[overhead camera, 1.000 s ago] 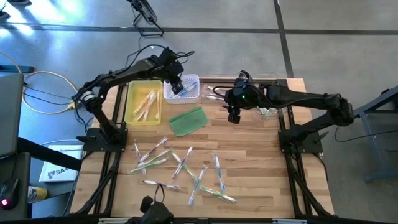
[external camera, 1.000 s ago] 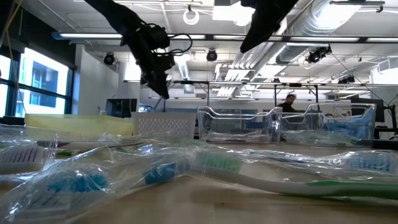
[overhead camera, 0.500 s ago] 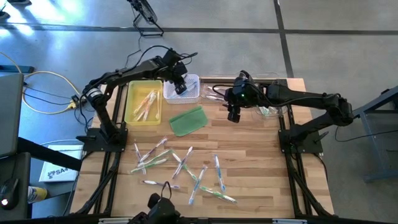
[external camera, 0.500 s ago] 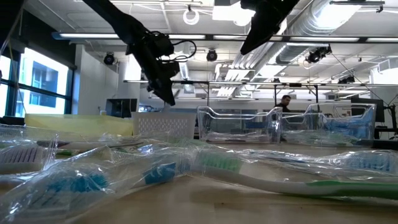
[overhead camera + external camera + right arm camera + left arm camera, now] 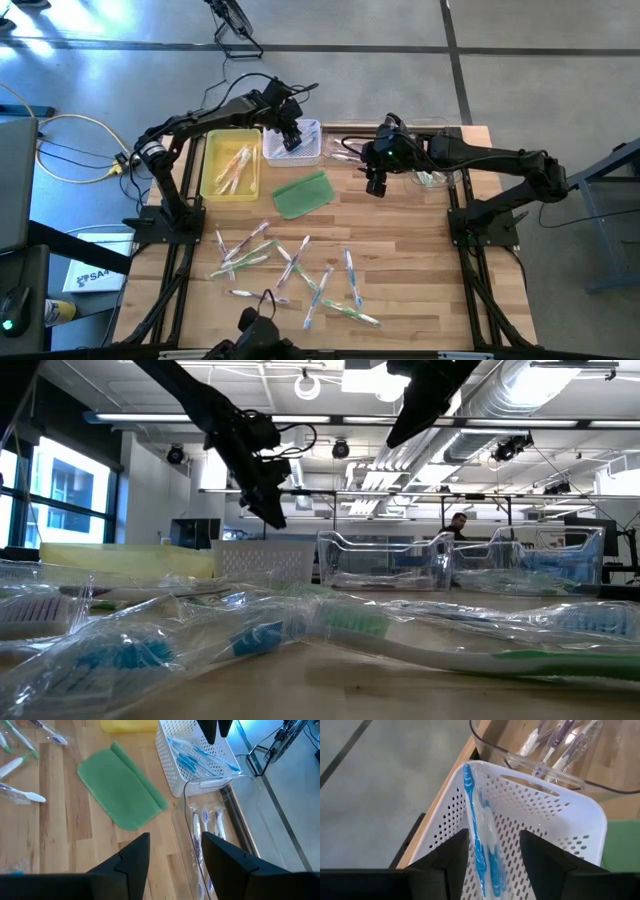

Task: Pick & Place Toothbrushes
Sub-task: Put the blue toothbrush into the white bin

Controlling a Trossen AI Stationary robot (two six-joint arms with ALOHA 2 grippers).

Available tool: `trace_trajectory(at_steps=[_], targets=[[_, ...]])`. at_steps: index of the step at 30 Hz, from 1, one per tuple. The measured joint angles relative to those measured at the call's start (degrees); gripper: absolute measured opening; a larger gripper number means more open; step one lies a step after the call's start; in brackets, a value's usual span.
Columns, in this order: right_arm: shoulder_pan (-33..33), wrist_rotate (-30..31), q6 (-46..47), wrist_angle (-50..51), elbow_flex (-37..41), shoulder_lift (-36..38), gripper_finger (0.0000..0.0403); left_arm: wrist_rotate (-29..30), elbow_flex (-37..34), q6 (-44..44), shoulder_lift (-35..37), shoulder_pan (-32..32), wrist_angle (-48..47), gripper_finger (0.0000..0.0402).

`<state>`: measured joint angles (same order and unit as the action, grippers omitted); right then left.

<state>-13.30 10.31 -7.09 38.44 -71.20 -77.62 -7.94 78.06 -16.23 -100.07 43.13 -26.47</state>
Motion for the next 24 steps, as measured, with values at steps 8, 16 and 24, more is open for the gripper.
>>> trace_trajectory(at_steps=[8, 16, 24], targets=[[0.0, 0.0, 0.0, 0.0, 0.0, 0.0, 0.0171, -0.1, 0.0, 0.0, 0.5, 0.4, -0.3, 0.0175], [0.0, 0.0, 0.0, 0.0, 0.0, 0.0, 0.0171, -5.4, 0.0, -6.0, 0.5, 0.2, -0.8, 0.0175], [0.0, 0.0, 3.5, -0.2, 0.0, 0.0, 0.0171, -0.5, -0.1, -10.2, 1.4, -4.9, 4.9, 0.0175]])
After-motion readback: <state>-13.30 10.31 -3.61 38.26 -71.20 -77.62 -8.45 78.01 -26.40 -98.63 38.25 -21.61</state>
